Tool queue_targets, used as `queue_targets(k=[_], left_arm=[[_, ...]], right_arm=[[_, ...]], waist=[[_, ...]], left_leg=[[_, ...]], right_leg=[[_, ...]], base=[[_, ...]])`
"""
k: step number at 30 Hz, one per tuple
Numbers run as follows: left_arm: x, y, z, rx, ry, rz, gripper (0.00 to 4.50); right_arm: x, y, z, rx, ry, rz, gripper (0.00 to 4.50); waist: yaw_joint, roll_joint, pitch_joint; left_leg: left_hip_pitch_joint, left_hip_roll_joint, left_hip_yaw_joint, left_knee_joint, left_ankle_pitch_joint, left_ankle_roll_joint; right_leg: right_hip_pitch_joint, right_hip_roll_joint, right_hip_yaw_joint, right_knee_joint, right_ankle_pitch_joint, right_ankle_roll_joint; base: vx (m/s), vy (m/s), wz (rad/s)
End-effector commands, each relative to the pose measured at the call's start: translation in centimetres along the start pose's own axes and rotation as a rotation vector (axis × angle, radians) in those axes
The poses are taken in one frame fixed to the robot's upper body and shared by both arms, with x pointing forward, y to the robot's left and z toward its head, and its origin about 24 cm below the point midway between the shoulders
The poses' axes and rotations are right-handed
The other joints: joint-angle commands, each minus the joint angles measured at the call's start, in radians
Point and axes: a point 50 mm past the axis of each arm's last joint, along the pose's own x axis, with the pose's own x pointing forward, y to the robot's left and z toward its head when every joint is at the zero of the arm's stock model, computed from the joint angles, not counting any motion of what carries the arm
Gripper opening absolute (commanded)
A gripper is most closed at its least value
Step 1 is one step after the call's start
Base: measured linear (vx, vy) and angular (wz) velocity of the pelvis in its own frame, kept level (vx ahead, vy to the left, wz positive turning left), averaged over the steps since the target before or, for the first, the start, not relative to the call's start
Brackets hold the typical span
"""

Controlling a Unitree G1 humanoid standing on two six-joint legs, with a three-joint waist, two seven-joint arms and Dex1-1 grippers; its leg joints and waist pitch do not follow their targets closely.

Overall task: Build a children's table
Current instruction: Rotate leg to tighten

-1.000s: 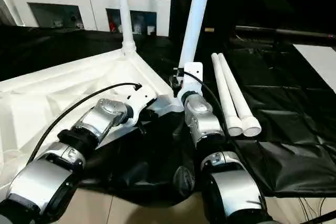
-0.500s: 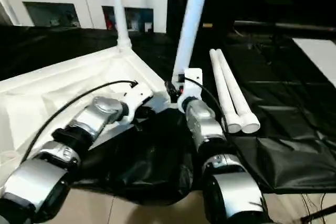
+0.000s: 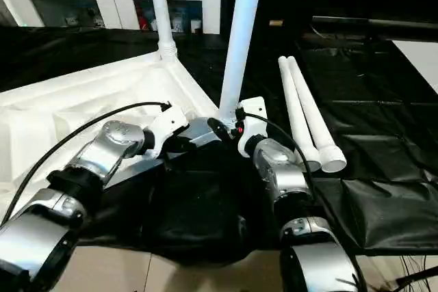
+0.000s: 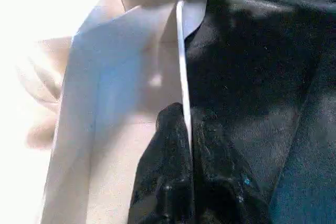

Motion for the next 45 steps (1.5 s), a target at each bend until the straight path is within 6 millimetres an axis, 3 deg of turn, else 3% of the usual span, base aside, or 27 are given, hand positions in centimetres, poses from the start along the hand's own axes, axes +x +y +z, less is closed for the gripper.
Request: queue_targets(k=[1,4,6,13,17,22,29,39,45], left_arm=[[-0.2,-0.7,-0.3,0.045,-0.004,-0.071,0.00],[-0.8,-1.3,-0.4,0.066,-0.024,-0.157,0.00],[-0.9,-1.4,-0.5,0.080,-0.027,-0.169,0.00],[-1.5,-1.7,-0.9,0.093,-0.040,-0.223,0.00],[-2.1,-2.2,-1.2,0.101,-0.040,-0.286,0.00],[-2.4,-2.2,-1.3,0.109,-0.036,-0.299,0.00],[-2.6,-2.3,-1.3,0.110,-0.032,-0.311,0.00],[-2.7,-2.5,-1.6,0.108,-0.024,-0.330,0.00],[-2.8,-2.5,-1.6,0.108,-0.020,-0.334,0.00]], right_arm=[[-0.4,0.0,0.3,-0.035,0.000,0.046,3.72],[-1.2,-0.2,0.5,-0.080,0.009,0.120,3.72],[-1.5,-0.2,0.5,-0.088,0.011,0.137,3.72],[-2.6,-0.5,0.3,-0.140,0.024,0.232,3.72],[-3.7,-0.4,0.0,-0.200,0.060,0.332,3.72],[-4.2,-0.7,-0.2,-0.212,0.079,0.356,3.72],[-4.5,-0.7,-0.4,-0.210,0.084,0.388,3.72],[-4.6,-0.5,-0.8,-0.210,0.093,0.410,2.86],[-4.7,-0.3,-1.2,-0.202,0.108,0.422,2.71]], waist=[[0.005,0.000,-0.064],[0.010,-0.002,-0.068],[0.013,-0.001,-0.068],[0.022,0.002,-0.064],[0.027,0.000,-0.067],[0.028,0.001,-0.066],[0.029,-0.001,-0.069],[0.030,-0.001,-0.071],[0.030,-0.002,-0.070]], left_leg=[[0.005,0.018,0.008,-0.045,0.023,0.121],[0.003,0.019,0.009,-0.039,0.055,0.133],[0.007,0.020,0.010,-0.038,0.059,0.139],[0.009,0.025,0.016,-0.040,-0.005,0.101],[0.006,0.024,0.015,-0.036,0.008,0.102],[0.007,0.025,0.015,-0.037,-0.016,0.094],[0.005,0.022,0.015,-0.032,0.013,0.104],[0.005,0.022,0.015,-0.028,0.021,0.117],[0.005,0.022,0.015,-0.027,0.004,0.109]], right_leg=[[0.073,-0.060,0.027,-0.039,0.321,-0.318],[0.079,-0.058,0.027,-0.031,0.369,-0.320],[0.074,-0.057,0.026,-0.030,0.381,-0.321],[0.070,-0.058,0.026,-0.034,0.267,-0.317],[0.073,-0.056,0.025,-0.029,0.300,-0.308],[0.069,-0.057,0.024,-0.032,0.249,-0.308],[0.070,-0.056,0.024,-0.026,0.280,-0.311],[0.070,-0.056,0.023,-0.023,0.283,-0.319],[0.069,-0.056,0.024,-0.025,0.251,-0.317]], base=[[0.000,0.000,0.00],[0.000,0.000,0.00],[0.000,0.000,0.00],[0.000,0.000,0.00],[0.000,0.000,0.00],[0.000,0.000,0.00],[0.000,0.000,0.00],[0.000,0.000,0.00],[0.000,0.000,0.00]])
